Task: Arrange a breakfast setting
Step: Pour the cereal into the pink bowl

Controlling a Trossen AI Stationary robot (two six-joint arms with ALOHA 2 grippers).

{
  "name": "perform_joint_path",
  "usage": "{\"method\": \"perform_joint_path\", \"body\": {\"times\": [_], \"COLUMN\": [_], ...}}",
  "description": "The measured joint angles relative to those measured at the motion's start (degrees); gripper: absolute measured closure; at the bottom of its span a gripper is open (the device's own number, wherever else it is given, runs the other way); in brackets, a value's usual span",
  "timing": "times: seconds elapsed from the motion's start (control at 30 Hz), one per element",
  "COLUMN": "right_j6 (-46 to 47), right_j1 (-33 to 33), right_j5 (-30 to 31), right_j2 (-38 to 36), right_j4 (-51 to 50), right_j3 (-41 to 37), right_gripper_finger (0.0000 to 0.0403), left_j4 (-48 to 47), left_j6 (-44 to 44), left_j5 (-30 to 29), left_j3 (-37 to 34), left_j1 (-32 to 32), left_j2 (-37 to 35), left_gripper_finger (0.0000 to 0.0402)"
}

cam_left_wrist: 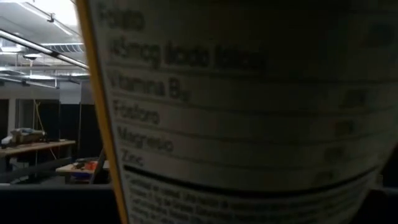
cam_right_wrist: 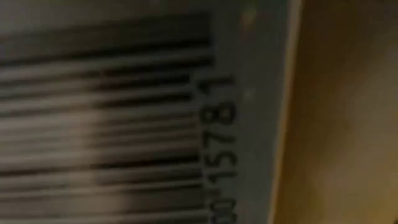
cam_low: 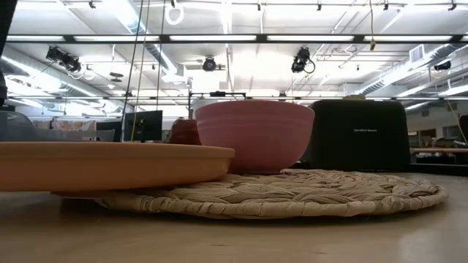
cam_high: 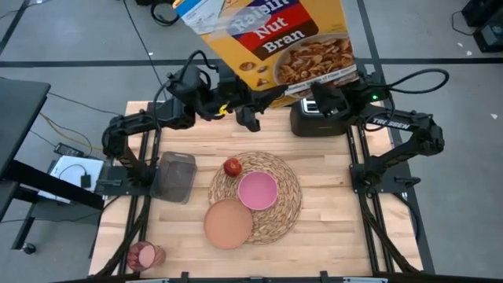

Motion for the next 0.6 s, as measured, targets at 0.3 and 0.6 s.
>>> {"method": "perform_joint_path", "body": {"times": [0.3, 0.6], "right_j6": [-0.8, -0.8], "right_j1": [-0.1, -1.5], "right_j5": [1.7, -1.3], "right_j2": [-0.2, -1.3], "right_j4": [0.8, 0.8], "right_j3": [0.0, -0.1], "right_gripper_finger": [0.0132, 0.0195], "left_j4": [-1.5, -14.1], "left_j6": [-2.4, -1.8], "left_j5": [-0.2, 0.2], "left_j3": [0.1, -0.2], "left_j1": [0.0, -1.0], "left_j2": [0.2, -4.6], "left_gripper_finger": [0.0198, 0.0087]}}
